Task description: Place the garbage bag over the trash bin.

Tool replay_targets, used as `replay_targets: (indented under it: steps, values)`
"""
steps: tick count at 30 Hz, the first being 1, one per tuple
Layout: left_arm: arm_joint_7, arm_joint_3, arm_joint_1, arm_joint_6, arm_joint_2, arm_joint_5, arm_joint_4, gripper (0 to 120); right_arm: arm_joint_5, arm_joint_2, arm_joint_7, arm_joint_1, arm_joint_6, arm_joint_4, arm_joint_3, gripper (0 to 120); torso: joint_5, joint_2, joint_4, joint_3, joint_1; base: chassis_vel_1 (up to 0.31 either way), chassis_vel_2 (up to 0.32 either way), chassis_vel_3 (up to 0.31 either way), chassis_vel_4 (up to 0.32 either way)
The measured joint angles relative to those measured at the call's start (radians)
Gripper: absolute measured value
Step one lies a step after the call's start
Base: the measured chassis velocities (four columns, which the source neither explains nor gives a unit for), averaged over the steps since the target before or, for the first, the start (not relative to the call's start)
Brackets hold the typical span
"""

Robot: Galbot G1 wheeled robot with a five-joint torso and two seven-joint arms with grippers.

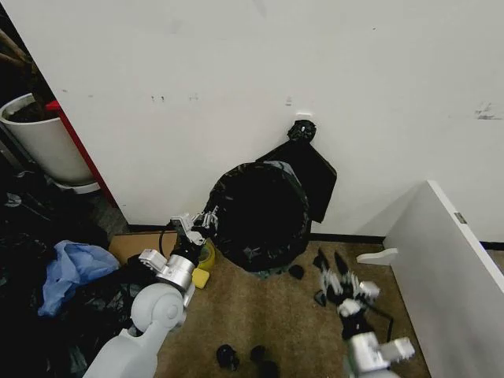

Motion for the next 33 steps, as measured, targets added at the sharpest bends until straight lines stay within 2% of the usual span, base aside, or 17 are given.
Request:
replay_targets:
  steps: [2,4,5,7,9,17,21,26,33]
  values:
    - [-0.021,0.0,-0.001,0.034,-0.004,-0.032,-0.007,4,-0.044,0.002,-0.106,-0.002,0.0,-0.013,-0.021,81,0.0,0.0,0.0002,0.0,0.0,0.0,0.0,0.0,0.0]
    - [-0.027,0.0,0.0,0.045,-0.004,-0.041,-0.009,4,-0.062,0.005,-0.12,0.002,-0.003,-0.017,-0.026,83,0.0,0.0,0.0002,0.0,0.0,0.0,0.0,0.0,0.0]
    - [-0.033,0.0,0.002,0.061,-0.006,-0.052,-0.013,4,-0.093,0.01,-0.127,0.013,-0.016,-0.022,-0.035,88,0.0001,0.0,0.0002,0.0,0.0,0.0,0.0,0.0,0.0]
    - [-0.039,0.0,0.013,0.08,-0.009,-0.065,-0.024,4,-0.124,0.016,-0.092,0.031,-0.045,-0.02,-0.053,97,0.0001,0.0,0.0004,0.0,0.0,0.0,0.0,0.0,0.0]
    - [-0.039,-0.001,0.025,0.086,-0.011,-0.068,-0.032,4,-0.129,0.017,-0.048,0.041,-0.061,-0.008,-0.062,100,0.0001,0.0,0.0003,0.0,0.0,0.0,0.0,0.0,0.0]
    - [-0.03,-0.005,0.046,0.087,-0.013,-0.071,-0.046,4,-0.086,0.029,0.108,0.073,-0.121,0.025,-0.08,100,0.0,0.0,0.0003,0.0,0.0,0.0,0.0,0.0,0.0]
    - [-0.025,-0.005,0.05,0.09,-0.017,-0.074,-0.054,4,-0.08,0.035,0.138,0.086,-0.142,0.015,-0.081,100,0.0001,0.0,0.0003,0.0,0.0,0.0,0.0,0.0,0.0]
    - [-0.018,-0.004,0.053,0.091,-0.017,-0.074,-0.059,4,-0.081,0.035,0.14,0.095,-0.15,0.0,-0.073,100,0.0,0.0,0.0003,0.0,0.0,0.0,0.0,0.0,0.0]
    - [-0.013,-0.007,0.063,0.116,-0.018,-0.076,-0.089,4,-0.174,0.033,0.035,0.163,-0.103,-0.146,-0.036,100,0.0002,0.0,0.0002,0.0,0.0,0.0,0.0,0.0,0.0]
